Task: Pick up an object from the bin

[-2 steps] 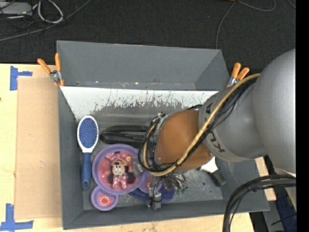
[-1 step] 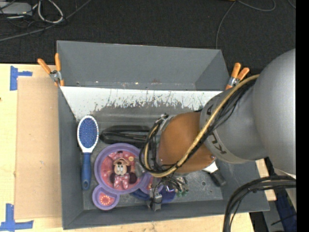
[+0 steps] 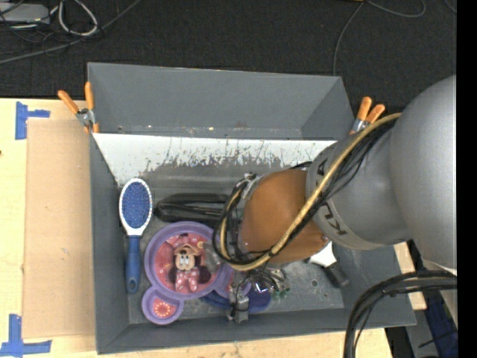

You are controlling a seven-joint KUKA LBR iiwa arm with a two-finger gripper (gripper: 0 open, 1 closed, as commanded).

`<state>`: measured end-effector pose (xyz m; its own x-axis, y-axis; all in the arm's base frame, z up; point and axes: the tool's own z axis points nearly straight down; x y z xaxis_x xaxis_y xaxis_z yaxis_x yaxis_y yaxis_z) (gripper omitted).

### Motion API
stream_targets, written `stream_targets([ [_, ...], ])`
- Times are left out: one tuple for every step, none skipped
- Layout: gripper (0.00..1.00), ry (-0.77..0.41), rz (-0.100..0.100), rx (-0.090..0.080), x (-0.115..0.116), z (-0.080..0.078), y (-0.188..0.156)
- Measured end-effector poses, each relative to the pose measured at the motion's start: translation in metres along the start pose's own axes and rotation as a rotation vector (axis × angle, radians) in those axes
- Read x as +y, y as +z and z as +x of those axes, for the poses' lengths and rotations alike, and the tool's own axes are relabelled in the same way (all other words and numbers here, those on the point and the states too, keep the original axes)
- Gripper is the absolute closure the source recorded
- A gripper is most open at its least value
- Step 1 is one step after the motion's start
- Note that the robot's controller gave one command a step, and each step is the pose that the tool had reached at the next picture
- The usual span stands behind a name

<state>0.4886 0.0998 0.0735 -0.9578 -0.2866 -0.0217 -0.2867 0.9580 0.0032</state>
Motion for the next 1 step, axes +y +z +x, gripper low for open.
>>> stream_targets([
  [1.0,0.049,-0.001,-0.003,-0.0004,0.0044,-0.0013],
])
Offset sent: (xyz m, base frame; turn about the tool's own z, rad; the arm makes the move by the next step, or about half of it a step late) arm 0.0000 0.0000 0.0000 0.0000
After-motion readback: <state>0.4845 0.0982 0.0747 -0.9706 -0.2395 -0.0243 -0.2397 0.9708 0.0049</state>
